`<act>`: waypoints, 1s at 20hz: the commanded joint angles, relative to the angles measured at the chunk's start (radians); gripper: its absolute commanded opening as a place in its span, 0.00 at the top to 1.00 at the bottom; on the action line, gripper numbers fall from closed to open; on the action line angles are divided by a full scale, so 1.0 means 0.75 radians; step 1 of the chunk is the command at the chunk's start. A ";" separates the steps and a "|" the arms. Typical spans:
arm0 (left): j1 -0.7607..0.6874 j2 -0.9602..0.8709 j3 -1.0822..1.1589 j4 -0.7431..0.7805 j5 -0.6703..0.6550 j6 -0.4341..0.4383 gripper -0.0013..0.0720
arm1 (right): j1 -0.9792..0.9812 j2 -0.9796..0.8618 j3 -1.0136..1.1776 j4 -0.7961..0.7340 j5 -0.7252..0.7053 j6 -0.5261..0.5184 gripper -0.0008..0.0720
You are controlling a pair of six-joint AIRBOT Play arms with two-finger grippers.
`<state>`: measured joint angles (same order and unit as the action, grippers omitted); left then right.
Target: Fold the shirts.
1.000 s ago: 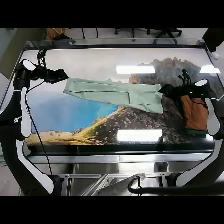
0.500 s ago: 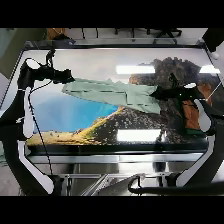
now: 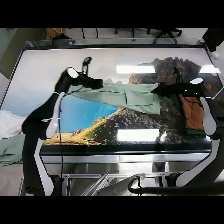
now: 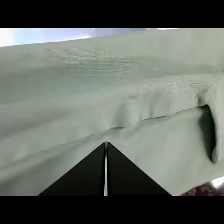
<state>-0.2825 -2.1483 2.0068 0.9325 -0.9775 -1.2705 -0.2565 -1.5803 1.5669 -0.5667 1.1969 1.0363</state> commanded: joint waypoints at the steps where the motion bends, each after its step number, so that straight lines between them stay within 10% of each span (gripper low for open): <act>1: -0.163 -0.094 0.004 0.148 0.150 -0.031 0.97 | -0.036 0.082 0.002 0.010 0.073 0.015 0.96; 12: -0.302 -0.097 0.057 0.404 -0.210 -0.192 0.97 | -0.063 0.142 0.180 0.008 0.103 0.051 0.96; 20: -0.371 0.024 0.057 0.399 -0.094 -0.300 0.97 | -0.060 0.138 0.267 -0.023 0.233 0.156 0.97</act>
<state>-0.5648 -2.1857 2.0460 1.2457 -1.0882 -1.4670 -0.3035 -1.4746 1.7565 -0.5697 1.3243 1.1229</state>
